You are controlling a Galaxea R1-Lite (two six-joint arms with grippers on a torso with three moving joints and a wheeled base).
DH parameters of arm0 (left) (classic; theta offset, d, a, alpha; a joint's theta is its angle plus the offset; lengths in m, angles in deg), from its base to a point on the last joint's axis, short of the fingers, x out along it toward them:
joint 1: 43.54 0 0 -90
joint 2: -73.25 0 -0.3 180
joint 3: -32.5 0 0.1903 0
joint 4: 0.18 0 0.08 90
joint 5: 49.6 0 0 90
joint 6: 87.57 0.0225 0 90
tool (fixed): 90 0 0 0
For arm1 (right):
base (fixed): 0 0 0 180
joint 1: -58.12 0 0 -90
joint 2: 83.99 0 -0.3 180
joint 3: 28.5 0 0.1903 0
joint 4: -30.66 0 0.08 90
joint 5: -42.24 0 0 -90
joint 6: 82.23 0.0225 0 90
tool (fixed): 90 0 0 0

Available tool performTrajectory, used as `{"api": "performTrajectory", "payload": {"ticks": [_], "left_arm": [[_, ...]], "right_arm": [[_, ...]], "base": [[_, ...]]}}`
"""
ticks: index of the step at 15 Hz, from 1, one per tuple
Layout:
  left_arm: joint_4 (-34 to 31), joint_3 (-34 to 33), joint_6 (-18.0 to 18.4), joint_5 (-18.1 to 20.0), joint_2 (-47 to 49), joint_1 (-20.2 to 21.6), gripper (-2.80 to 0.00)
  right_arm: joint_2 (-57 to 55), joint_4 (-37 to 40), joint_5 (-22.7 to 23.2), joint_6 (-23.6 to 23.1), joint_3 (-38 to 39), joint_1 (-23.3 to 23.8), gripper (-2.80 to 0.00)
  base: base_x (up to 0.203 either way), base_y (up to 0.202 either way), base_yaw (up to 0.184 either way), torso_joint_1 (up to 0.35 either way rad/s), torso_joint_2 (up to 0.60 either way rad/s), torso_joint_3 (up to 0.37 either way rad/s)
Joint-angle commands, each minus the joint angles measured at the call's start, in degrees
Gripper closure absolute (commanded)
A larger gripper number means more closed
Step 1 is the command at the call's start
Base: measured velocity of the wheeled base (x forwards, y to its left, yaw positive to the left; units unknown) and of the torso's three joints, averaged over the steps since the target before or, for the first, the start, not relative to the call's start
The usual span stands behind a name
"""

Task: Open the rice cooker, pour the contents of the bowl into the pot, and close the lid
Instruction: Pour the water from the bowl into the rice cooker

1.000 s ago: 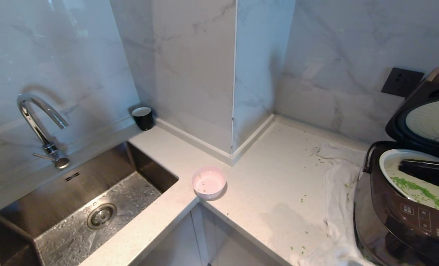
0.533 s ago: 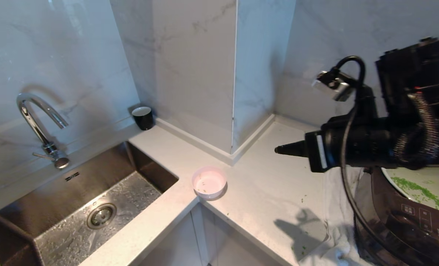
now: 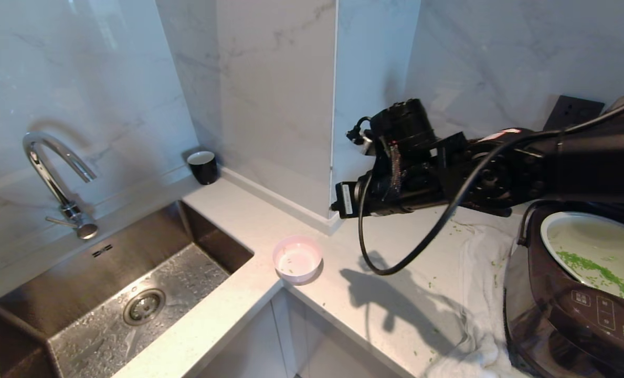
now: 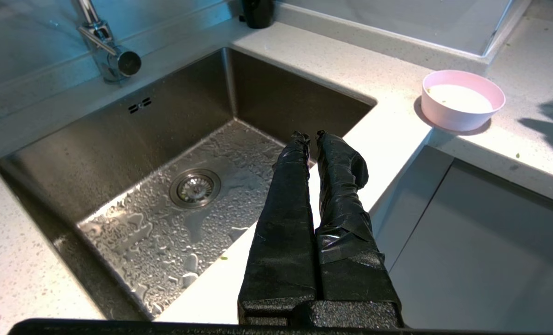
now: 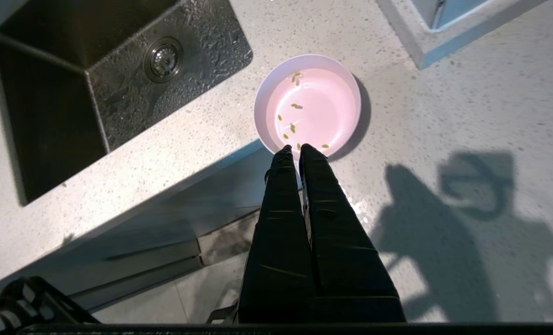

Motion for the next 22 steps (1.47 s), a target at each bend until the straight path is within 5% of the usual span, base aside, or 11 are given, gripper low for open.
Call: {"api": "performTrajectory", "payload": {"ticks": [1,4,5,12,22], "left_arm": [[0.05,-0.44,0.01,0.02,0.14,-0.07,0.0],[0.05,-0.44,-0.17,0.02,0.14,-0.07,0.0],[0.05,-0.44,-0.25,0.02,0.14,-0.07,0.0],[0.05,-0.44,-0.43,-0.06,0.14,-0.07,0.0],[0.22,-0.44,-0.52,-0.06,0.14,0.0,0.0]], "right_arm": [[-8.51,0.14,0.19,0.31,-3.87,-0.48,0.0],[-16.36,0.26,0.07,1.6,-7.27,-2.2,0.0],[-17.68,0.28,-0.03,1.79,-8.15,-2.4,-2.8],[-22.88,0.28,-2.67,1.79,-12.5,1.33,-2.8],[-29.74,0.19,-9.8,1.79,-17.27,0.22,-2.8]], "base": [[0.0,0.0,0.0,0.0,0.0,0.0],[0.0,0.0,0.0,0.0,0.0,0.0],[0.0,0.0,0.0,0.0,0.0,0.0],[0.0,0.0,0.0,0.0,0.0,0.0],[0.0,0.0,0.0,0.0,0.0,0.0]]}}
